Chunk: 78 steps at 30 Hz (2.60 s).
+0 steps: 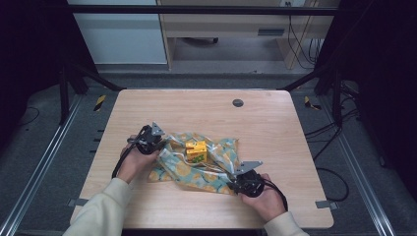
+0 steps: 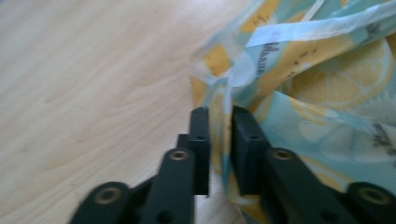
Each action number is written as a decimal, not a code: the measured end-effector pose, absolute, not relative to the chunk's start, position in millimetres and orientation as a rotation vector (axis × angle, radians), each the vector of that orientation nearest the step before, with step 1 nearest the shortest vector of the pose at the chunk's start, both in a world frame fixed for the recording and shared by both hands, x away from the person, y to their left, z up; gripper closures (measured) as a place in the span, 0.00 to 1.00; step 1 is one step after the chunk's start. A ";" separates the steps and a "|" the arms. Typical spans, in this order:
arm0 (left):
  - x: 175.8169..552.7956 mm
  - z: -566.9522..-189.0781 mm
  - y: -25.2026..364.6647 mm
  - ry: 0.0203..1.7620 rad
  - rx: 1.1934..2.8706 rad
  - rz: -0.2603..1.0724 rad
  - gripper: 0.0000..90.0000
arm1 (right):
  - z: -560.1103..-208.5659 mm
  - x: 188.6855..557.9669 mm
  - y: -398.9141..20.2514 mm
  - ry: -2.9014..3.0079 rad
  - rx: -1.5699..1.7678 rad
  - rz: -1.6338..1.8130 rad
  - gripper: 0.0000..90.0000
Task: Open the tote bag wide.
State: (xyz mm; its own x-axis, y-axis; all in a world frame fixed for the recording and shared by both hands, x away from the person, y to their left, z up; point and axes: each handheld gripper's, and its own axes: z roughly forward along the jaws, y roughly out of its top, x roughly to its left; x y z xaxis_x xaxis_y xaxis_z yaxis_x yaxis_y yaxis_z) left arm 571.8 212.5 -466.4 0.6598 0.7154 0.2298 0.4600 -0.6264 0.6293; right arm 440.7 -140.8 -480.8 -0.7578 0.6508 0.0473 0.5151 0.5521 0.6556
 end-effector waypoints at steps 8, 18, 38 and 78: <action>559.9 -436.2 218.2 0.864 2.241 0.680 0.54 | -460.1 439.2 -139.1 2.442 0.940 1.090 0.44; 539.1 -398.3 220.0 0.839 2.137 0.677 0.28 | -416.2 438.8 -140.1 2.324 0.940 1.164 0.17; 485.2 -364.9 258.4 0.815 2.118 0.648 0.11 | -355.8 438.5 -203.1 2.126 1.067 1.138 0.07; 497.7 -469.4 318.0 1.123 2.262 0.609 0.07 | -464.1 469.4 -248.7 2.124 1.480 0.920 0.08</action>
